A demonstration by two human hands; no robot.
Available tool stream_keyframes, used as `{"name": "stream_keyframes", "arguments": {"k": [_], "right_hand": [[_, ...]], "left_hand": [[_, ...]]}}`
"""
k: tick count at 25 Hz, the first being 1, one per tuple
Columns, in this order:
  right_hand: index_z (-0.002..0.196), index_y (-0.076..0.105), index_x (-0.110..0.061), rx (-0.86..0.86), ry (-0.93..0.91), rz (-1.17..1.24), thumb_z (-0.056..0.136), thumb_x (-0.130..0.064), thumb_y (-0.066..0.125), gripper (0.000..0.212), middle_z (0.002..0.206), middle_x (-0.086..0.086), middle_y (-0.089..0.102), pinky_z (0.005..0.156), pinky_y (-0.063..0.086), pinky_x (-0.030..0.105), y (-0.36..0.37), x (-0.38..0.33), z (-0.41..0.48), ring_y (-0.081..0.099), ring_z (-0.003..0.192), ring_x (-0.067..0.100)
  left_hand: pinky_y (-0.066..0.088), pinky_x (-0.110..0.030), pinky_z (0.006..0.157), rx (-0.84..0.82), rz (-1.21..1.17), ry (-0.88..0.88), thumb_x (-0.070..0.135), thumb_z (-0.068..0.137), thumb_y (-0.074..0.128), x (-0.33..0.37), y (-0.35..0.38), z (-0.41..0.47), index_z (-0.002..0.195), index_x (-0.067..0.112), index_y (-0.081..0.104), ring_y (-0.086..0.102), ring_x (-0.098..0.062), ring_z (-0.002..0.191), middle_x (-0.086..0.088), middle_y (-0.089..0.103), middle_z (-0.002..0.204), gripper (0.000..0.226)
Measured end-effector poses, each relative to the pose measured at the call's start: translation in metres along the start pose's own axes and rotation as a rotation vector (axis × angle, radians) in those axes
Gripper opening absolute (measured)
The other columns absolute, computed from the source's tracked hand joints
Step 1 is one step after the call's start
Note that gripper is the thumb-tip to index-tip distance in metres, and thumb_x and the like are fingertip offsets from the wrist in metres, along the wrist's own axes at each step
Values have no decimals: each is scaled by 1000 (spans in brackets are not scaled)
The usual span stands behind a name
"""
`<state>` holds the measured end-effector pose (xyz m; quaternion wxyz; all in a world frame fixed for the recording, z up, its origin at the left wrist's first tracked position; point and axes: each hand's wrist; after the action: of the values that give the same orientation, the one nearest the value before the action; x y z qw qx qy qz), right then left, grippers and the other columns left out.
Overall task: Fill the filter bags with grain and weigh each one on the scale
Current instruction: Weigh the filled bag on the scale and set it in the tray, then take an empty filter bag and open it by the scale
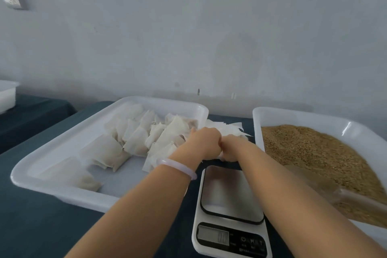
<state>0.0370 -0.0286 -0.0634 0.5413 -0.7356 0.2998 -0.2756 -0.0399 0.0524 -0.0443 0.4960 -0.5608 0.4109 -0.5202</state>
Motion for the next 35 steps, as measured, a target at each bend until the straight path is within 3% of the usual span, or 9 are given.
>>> {"name": "stream_keyframes", "arguments": {"k": [6, 10, 14, 17, 22, 25, 28, 32, 35], "right_hand": [[109, 54, -18, 71, 115, 27, 90, -28, 50, 22, 103, 2, 53, 91, 37, 31, 2, -4, 10, 48, 100, 22], [110, 58, -13, 77, 55, 40, 89, -15, 45, 25, 111, 7, 60, 77, 41, 32, 5, 4, 6, 51, 92, 25], [64, 46, -14, 300, 67, 128, 85, -18, 46, 22, 66, 1, 46, 54, 33, 27, -29, 19, -25, 44, 60, 20], [47, 28, -17, 350, -14, 610, 80, -16, 51, 40, 46, -3, 26, 48, 23, 26, -44, 36, -58, 26, 45, 16], [67, 61, -6, 376, 24, 1336, 79, -2, 52, 16, 74, 9, 59, 54, 53, 29, -30, 52, -101, 63, 68, 20], [79, 64, -1, 424, 105, 1624, 80, 7, 47, 18, 84, 15, 62, 55, 56, 34, -13, 50, -104, 65, 79, 28], [87, 67, -1, 409, 108, 1616, 83, 7, 49, 20, 92, 16, 68, 55, 55, 31, 1, 46, -103, 67, 83, 26], [87, 70, -5, 440, 78, 1579, 84, 0, 59, 12, 95, 13, 70, 70, 59, 39, 5, 47, -102, 68, 89, 24], [94, 68, -15, 575, 74, 1306, 84, -17, 67, 11, 93, -2, 69, 78, 52, 28, 7, 48, -103, 65, 89, 13]], "left_hand": [[28, -43, 107, -12, 58, -1, 11, 87, 47, 1, 3, 1, 82, 17, 56, 54, -28, 97, -8, 65, 101, 12], [41, -32, 95, 78, -275, -21, 5, 85, 47, -2, 0, -5, 106, 15, 64, 56, -24, 103, -6, 63, 112, 29], [30, -30, 107, 180, -470, 6, 0, 76, 56, -11, -6, -13, 141, 14, 33, 31, -22, 135, -4, 35, 145, 70], [29, -26, 106, 126, -600, 88, 14, 74, 74, -4, -10, -19, 148, 22, 22, 29, -13, 137, 4, 32, 148, 90], [56, -37, 80, -49, -1466, -10, 1, 69, 79, 4, -23, -26, 136, 16, 38, 66, -26, 101, -14, 57, 124, 80], [59, -38, 76, -217, -1590, -7, -2, 79, 69, 8, -18, -24, 117, 2, 57, 69, -27, 91, -17, 67, 111, 40], [59, -32, 68, -193, -1585, -52, 1, 88, 59, 12, -8, -19, 99, 3, 67, 71, -20, 79, -11, 72, 91, 13], [57, -30, 63, -229, -1560, -69, 1, 89, 58, 14, -5, -17, 100, 4, 66, 71, -20, 78, -8, 73, 89, 15], [55, -32, 59, -125, -1624, -141, -4, 81, 56, 13, -5, -15, 109, -1, 61, 69, -24, 76, -12, 70, 89, 29]]}}
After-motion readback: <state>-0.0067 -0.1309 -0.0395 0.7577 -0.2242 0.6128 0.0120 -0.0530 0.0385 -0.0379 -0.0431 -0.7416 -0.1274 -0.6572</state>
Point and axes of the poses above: each hand's wrist, its own z-axis towards the middle knuckle, its own y-axis out of the palm, x = y × z
